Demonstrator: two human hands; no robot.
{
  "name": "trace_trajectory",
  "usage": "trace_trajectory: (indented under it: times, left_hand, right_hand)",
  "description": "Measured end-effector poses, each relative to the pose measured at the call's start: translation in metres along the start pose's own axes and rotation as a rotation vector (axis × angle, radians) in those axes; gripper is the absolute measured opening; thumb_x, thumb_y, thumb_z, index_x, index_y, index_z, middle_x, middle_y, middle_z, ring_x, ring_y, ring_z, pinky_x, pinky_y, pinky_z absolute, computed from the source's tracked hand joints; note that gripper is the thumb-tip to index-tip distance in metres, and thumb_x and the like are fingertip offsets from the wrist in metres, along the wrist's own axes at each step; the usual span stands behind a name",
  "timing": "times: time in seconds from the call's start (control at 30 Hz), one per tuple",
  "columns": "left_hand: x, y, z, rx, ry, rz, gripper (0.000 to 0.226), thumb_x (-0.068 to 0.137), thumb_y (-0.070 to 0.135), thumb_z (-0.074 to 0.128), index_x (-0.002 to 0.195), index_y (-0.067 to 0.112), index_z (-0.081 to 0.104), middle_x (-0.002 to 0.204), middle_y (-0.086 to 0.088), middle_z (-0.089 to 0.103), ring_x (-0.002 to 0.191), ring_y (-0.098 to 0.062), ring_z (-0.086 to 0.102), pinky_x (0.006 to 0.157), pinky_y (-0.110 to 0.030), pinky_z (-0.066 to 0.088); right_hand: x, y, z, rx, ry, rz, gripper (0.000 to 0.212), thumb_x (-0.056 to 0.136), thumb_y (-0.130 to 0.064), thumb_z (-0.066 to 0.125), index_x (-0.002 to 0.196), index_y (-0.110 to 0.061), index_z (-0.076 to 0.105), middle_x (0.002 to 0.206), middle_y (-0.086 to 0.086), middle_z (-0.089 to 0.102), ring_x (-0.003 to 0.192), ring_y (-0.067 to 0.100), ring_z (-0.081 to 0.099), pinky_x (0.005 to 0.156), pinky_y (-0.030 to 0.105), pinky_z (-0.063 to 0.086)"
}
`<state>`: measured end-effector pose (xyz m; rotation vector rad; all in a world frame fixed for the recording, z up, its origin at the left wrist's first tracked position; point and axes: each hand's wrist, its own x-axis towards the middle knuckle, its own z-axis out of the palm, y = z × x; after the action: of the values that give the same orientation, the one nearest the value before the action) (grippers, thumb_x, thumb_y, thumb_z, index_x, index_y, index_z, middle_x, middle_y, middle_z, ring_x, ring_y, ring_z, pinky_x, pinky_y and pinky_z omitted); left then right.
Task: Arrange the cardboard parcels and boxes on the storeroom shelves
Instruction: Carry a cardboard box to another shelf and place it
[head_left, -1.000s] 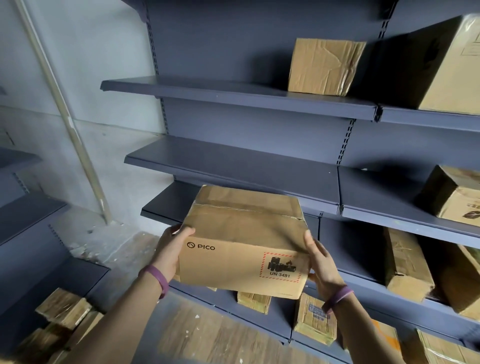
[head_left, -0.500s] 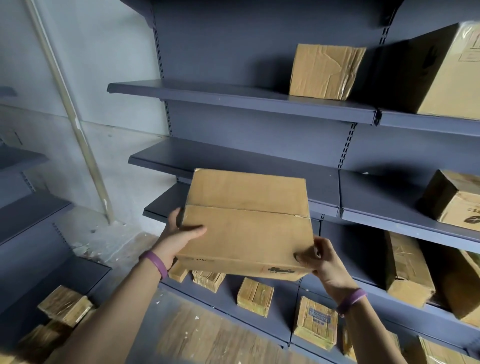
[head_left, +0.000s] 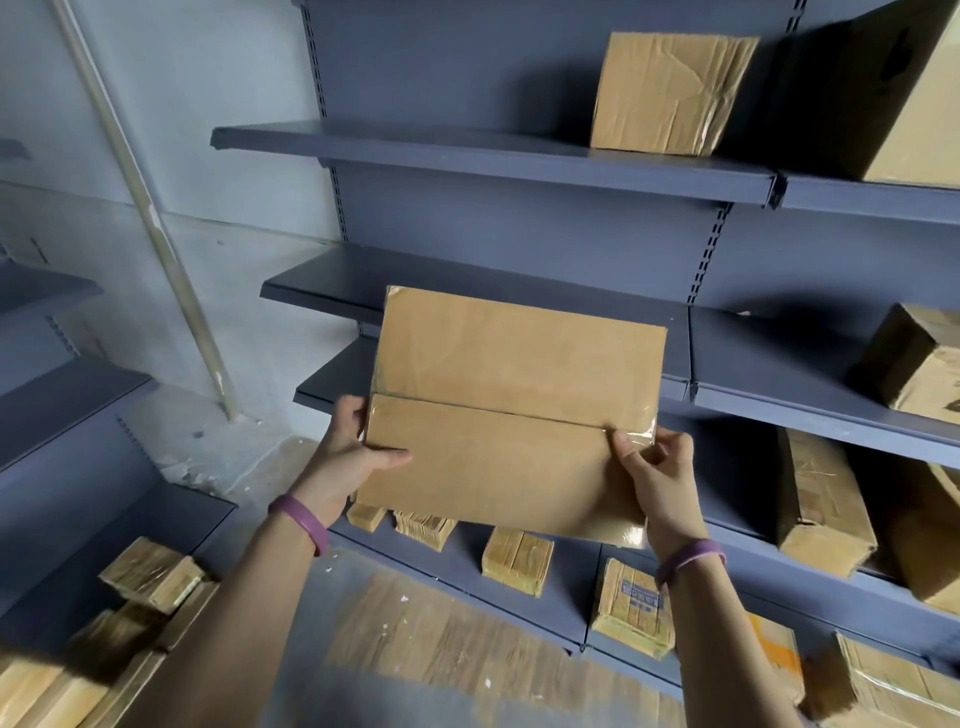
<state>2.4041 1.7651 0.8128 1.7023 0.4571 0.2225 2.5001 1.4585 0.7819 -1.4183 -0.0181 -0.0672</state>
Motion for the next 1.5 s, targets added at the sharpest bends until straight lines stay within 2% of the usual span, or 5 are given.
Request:
trace_trajectory:
  times: [0.37, 0.67, 1.07, 1.2, 1.5]
  left_hand:
    - [-0.009, 0.016, 0.004, -0.060, 0.051, -0.033, 0.068, 0.063, 0.083, 0.068, 0.118, 0.051, 0.046, 0.129, 0.014, 0.057, 0.122, -0.014, 0.054, 0.106, -0.048, 0.043]
    - [0.000, 0.037, 0.013, -0.125, 0.159, -0.153, 0.107, 0.055, 0.100, 0.041, 0.139, 0.033, 0.043, 0.124, 0.001, 0.063, 0.108, -0.022, 0.062, 0.073, -0.035, 0.051]
    - [-0.011, 0.017, 0.012, -0.280, 0.159, -0.149, 0.056, 0.086, 0.050, 0.068, 0.132, 0.024, 0.049, 0.119, -0.007, 0.067, 0.106, -0.023, 0.063, 0.073, -0.035, 0.051]
    - [-0.016, 0.015, 0.009, -0.258, 0.065, -0.113, 0.028, 0.095, 0.036, 0.060, 0.122, 0.029, 0.060, 0.119, -0.005, 0.069, 0.113, -0.025, 0.061, 0.084, -0.038, 0.050]
    - [-0.017, 0.008, -0.007, -0.186, -0.146, -0.144, 0.045, 0.075, 0.011, 0.074, 0.118, 0.009, 0.061, 0.113, -0.011, 0.074, 0.116, -0.031, 0.064, 0.103, -0.047, 0.047]
  right_hand:
    - [-0.006, 0.002, -0.016, -0.040, -0.107, -0.090, 0.054, 0.081, 0.011, 0.070, 0.118, -0.028, 0.065, 0.107, 0.002, 0.073, 0.093, 0.013, 0.064, 0.087, 0.027, 0.051]
    - [-0.013, 0.025, -0.017, -0.016, -0.093, -0.089, 0.055, 0.073, 0.028, 0.065, 0.100, -0.017, 0.050, 0.100, 0.011, 0.061, 0.086, 0.021, 0.056, 0.085, 0.047, 0.049]
    - [-0.025, -0.001, -0.020, 0.020, -0.306, 0.029, 0.080, 0.074, -0.085, 0.055, 0.137, -0.036, 0.055, 0.132, -0.013, 0.064, 0.125, 0.005, 0.056, 0.104, 0.034, 0.041]
    - [-0.019, -0.013, -0.014, 0.058, -0.203, 0.111, 0.081, 0.080, -0.082, 0.046, 0.127, -0.019, 0.063, 0.092, -0.018, 0.072, 0.079, -0.007, 0.064, 0.079, 0.024, 0.045]
    - [-0.012, -0.009, -0.021, 0.017, -0.131, 0.066, 0.099, 0.042, -0.064, 0.091, 0.121, -0.013, 0.060, 0.113, 0.009, 0.072, 0.102, 0.023, 0.069, 0.089, 0.038, 0.053]
